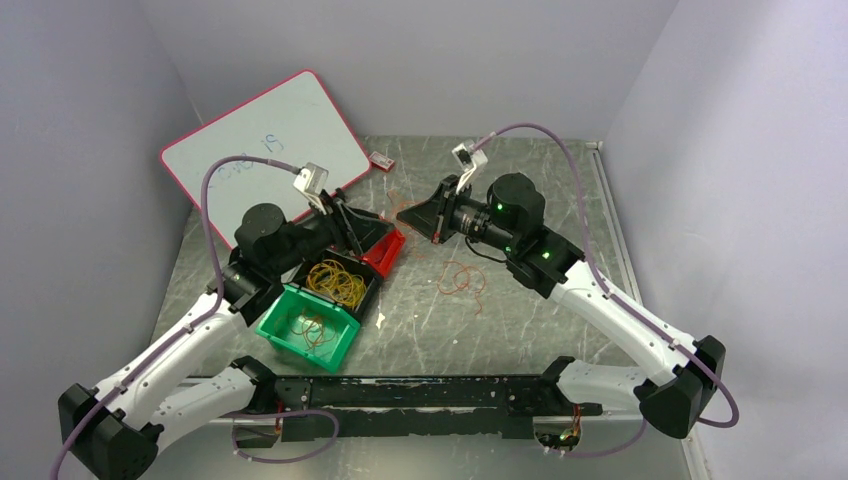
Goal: Untangle the cables
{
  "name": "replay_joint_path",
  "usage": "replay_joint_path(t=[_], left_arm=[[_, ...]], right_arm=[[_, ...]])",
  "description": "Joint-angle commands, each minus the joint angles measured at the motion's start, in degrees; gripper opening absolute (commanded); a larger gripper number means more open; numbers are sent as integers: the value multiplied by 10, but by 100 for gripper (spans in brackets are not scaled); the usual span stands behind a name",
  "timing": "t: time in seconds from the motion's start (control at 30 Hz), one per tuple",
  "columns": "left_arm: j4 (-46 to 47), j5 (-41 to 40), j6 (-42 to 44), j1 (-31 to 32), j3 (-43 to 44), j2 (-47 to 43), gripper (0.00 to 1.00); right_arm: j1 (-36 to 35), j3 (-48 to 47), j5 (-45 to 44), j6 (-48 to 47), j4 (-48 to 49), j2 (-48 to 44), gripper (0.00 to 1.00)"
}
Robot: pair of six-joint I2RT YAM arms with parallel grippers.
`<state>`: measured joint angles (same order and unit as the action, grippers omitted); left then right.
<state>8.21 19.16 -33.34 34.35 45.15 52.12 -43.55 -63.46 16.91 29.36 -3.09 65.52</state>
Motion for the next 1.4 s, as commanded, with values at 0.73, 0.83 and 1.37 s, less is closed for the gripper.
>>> replay_joint_path(t=[0.73, 0.83, 1.37], left_arm=[[-49, -91, 62, 3, 52, -6, 7], [-107, -97, 112, 3, 93, 2, 7], [-205, -44, 215, 3, 256, 85, 7]], right_arm=[[-7, 33, -51, -5, -42, -39, 6], [-7, 34, -113, -17, -91, -52, 19], [-7, 153, -65, -200, 92, -143, 57]])
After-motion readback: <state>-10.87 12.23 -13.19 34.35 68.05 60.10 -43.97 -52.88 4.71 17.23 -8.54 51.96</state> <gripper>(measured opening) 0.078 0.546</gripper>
